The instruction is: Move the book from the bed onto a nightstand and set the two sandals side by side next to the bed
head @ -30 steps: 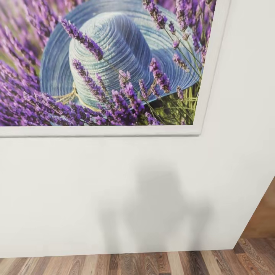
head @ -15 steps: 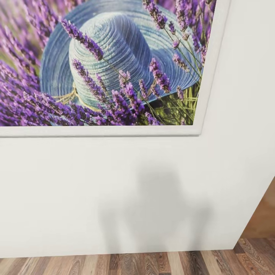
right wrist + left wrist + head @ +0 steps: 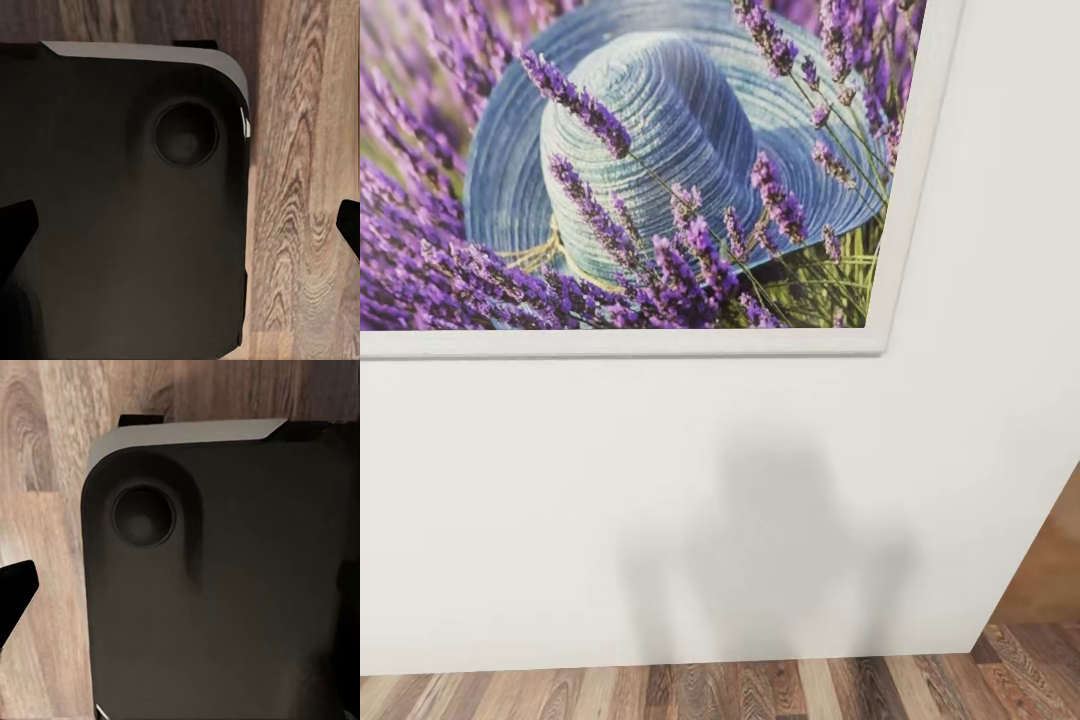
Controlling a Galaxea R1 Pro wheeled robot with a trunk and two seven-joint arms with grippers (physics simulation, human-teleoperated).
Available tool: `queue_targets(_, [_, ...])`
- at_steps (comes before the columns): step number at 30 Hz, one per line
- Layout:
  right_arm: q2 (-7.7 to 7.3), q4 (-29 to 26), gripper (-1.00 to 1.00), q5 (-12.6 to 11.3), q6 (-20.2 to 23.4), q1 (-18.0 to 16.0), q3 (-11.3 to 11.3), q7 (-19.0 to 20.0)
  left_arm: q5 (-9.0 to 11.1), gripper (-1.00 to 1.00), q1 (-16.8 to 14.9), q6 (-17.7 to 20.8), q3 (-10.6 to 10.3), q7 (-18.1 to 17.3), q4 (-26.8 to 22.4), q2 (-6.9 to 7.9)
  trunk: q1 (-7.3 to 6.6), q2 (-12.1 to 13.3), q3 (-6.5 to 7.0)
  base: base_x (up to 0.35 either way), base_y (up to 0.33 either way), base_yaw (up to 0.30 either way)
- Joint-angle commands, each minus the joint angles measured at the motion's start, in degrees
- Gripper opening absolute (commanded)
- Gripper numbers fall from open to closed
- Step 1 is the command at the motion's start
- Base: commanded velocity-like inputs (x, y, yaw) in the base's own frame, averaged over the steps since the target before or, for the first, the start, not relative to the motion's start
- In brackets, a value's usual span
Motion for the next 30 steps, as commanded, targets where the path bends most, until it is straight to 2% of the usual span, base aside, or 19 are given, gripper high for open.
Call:
queue_targets(1, [-0.01, -0.28, 1.0, -0.01, -0.53, -0.02, -0.09, 0.0, 0.07, 1.0, 0.0, -0.11, 0.0, -0.02, -0.38, 0.0, 0.0, -0.03, -0.06, 0.0, 0.0, 0.0])
queue_targets(11, [-0.36, -3.51, 1.0, -0.01, -3.74, -0.09, -0.26, -0.09, 0.07, 1.0, -0.05, -3.2, 0.03, 0.06, -3.6, -0.01, 0.0, -0.03, -0.06, 0.0, 0.0, 0.0])
queue_targets(12, [-0.37, -17.52, 1.0, -0.01, -8.02, -0.09, -0.27, -0.09, 0.07, 1.0, -0.06, -6.84, 0.03, 0.06, -22.51, -0.04, 0.0, -0.03, -0.06, 0.0, 0.0, 0.0])
queue_targets(17, [-0.31, -18.64, 1.0, -0.07, -8.13, -0.06, -0.35, -0.03, 0.31, 1.0, -0.07, -8.33, 0.1, 0.07, -22.67, 0.07, 0.0, -0.03, -0.06, 0.0, 0.0, 0.0])
queue_targets(24, [-0.15, -18.86, 1.0, -0.18, -8.16, -0.07, -1.1, -0.06, 3.56, 1.0, -0.03, -11.18, 0.12, 0.07, -22.33, 0.15, 0.0, -0.03, -0.06, 0.0, 0.0, 0.0])
queue_targets(30, [-0.14, -18.92, 1.0, -0.19, -8.16, -0.06, -1.31, -0.09, 4.12, 1.0, -0.01, -11.42, 0.12, 0.07, -22.16, 0.12, 0.0, -0.03, -0.06, 0.0, 0.0, 0.0])
